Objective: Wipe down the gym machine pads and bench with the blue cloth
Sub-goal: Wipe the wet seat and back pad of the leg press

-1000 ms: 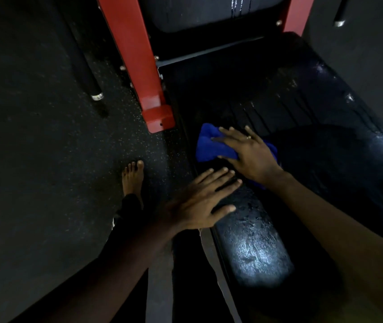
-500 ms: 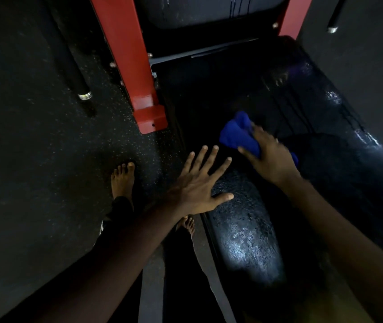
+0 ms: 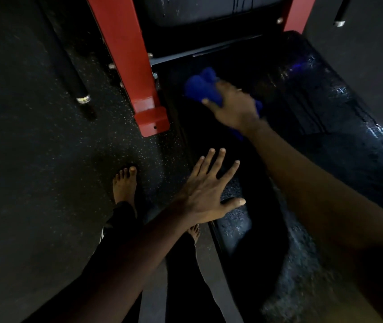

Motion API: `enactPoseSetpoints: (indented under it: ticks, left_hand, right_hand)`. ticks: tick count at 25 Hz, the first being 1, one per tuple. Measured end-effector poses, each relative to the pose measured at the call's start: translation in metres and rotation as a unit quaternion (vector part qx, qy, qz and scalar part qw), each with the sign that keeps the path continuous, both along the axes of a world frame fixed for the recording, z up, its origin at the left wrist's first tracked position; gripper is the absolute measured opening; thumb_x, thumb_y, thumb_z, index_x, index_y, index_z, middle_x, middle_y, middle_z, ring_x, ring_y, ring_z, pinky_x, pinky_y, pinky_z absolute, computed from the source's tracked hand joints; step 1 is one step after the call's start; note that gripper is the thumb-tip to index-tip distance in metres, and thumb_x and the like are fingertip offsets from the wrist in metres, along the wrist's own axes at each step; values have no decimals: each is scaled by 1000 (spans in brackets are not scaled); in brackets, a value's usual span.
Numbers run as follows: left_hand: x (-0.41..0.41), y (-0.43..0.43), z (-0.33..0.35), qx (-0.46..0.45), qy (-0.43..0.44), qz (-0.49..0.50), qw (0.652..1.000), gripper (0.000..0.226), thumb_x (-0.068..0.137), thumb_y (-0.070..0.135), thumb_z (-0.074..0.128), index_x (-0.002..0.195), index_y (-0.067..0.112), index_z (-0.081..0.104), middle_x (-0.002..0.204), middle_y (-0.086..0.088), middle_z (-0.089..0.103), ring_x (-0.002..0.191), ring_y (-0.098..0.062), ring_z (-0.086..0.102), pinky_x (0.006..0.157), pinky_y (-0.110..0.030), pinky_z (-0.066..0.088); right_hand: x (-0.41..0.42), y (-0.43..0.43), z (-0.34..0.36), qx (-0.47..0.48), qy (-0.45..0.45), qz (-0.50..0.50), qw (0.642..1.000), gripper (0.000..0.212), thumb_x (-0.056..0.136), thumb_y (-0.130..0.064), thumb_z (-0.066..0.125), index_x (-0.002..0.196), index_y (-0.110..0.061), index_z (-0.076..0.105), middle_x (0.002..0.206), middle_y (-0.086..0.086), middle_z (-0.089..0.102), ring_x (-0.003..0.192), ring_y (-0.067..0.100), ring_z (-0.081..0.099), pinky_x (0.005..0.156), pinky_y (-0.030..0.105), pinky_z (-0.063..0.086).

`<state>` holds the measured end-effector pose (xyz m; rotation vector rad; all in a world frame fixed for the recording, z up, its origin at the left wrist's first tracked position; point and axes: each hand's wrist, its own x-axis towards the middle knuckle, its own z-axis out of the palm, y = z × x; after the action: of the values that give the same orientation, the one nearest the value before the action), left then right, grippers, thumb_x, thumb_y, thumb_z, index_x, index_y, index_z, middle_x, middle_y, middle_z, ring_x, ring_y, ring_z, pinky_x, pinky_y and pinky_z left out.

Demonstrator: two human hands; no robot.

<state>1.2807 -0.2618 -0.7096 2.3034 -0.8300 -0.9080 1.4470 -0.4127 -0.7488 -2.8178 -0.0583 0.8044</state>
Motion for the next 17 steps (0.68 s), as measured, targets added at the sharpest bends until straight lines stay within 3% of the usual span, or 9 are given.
enactPoseSetpoints:
  ticks: [2, 4, 8, 11, 14, 17]
  left_hand:
    - [2, -3, 0, -29, -6, -8, 1000, 87, 95, 70, 28, 159, 16, 1, 166, -8, -6, 152, -22, -11, 123, -46, -2]
    - [4, -2, 0, -45, 10, -19, 999, 86, 97, 67, 27, 158, 15, -3, 166, -4, -8, 152, -18, -14, 123, -44, -5]
    - [1, -1, -6, -41, -2, -11, 999, 88, 95, 71, 23, 158, 16, -4, 166, -1, -11, 151, -16, -17, 122, -41, -8]
    - [0, -5, -11, -31, 15, -15, 999, 89, 91, 74, 15, 158, 16, 10, 167, -1, 0, 151, -16, -16, 122, -41, -10]
    - [4, -5, -10, -59, 45, 9, 997, 86, 93, 72, 29, 159, 20, 9, 167, 2, 0, 151, -11, -14, 121, -36, -12]
    - [16, -1, -9, -90, 42, 44, 994, 80, 96, 63, 40, 159, 21, 14, 166, 3, 6, 152, -12, -5, 123, -34, -3]
  right_hand:
    - [-27, 36, 5, 58, 26, 147, 987, 63, 98, -58, 47, 153, -30, 36, 162, 0, 31, 146, 25, 35, 110, 41, 38]
    - [-27, 36, 8, 102, 19, 200, 974, 58, 99, -54, 48, 151, -32, 37, 162, -2, 31, 144, 24, 38, 108, 42, 40]
    - [38, 36, -25, 24, 6, 102, 994, 59, 100, -51, 48, 150, -22, 38, 156, 5, 40, 133, 33, 49, 105, 45, 44]
    - [61, 66, -39, -30, -14, -17, 999, 58, 99, -49, 49, 148, -20, 40, 151, 8, 45, 126, 35, 54, 97, 45, 47]
    - [27, 68, -24, 14, -9, 48, 999, 58, 98, -49, 51, 148, -22, 41, 153, 8, 43, 130, 35, 51, 99, 47, 47]
    - [-7, 32, -18, 37, -36, 124, 991, 54, 100, -43, 51, 149, -24, 42, 154, 6, 42, 136, 34, 46, 108, 47, 41]
